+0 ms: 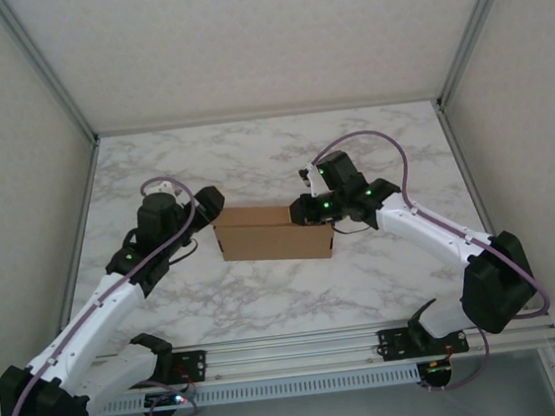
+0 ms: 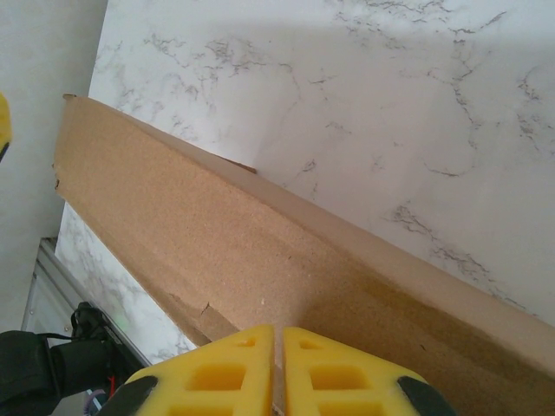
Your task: Fold the paper box
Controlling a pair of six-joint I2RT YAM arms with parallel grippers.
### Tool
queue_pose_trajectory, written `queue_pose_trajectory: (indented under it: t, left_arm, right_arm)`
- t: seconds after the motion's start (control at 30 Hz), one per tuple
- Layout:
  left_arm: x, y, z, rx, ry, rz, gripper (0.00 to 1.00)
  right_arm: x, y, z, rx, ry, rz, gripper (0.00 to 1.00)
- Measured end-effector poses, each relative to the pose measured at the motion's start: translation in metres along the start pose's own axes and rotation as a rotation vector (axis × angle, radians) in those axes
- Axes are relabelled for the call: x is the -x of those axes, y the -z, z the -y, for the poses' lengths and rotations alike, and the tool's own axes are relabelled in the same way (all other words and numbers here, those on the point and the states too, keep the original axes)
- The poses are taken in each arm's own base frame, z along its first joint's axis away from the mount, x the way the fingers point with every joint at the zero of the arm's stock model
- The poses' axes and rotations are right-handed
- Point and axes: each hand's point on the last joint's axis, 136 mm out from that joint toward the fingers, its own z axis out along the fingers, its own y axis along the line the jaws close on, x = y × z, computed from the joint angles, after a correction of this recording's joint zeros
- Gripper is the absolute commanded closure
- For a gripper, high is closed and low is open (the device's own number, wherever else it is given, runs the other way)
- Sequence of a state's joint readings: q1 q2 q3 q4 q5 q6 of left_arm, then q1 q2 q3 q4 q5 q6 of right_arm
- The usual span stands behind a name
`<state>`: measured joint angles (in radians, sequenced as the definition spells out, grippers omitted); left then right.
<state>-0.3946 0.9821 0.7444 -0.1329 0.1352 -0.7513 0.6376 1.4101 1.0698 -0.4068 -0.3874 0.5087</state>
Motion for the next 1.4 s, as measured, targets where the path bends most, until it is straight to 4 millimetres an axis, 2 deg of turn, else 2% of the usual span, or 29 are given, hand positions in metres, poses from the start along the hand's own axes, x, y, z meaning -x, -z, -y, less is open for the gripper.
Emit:
queue_pose_trajectory:
  t: [0.23,0.5,0.9,1.03,1.2,1.4]
  left_arm:
    - [-0.01,-0.005,0.005,-0.042,0.004,-0.043,0.2]
    - [-0.031,-0.019,-0.004,-0.075,0.057,-0.098,0.2]
    - [-0.032,-0.019,-0.002,-0.135,0.132,-0.063,0.2]
    - [-0.031,-0.019,-0.003,-0.139,0.14,-0.053,0.19]
    - [-0.023,-0.009,-0.006,-0.082,0.095,-0.04,0.17]
    - [0.023,0.011,0.023,-0.043,-0.033,0.058,0.14]
  right_arm:
    - [0.0,0.0,0.0,0.0,-0.001,0.0,0.88]
    - [0.0,0.0,-0.001,0.004,0.0,0.0,0.88]
    - [0.0,-0.001,-0.001,0.006,-0.001,-0.002,0.88]
    - [0.0,-0.001,-0.001,0.006,0.0,-0.003,0.84]
    - [0.0,0.005,-0.004,-0.01,0.016,-0.017,0.72]
    - [0.003,0.024,-0.002,-0.092,0.059,-0.047,0.6]
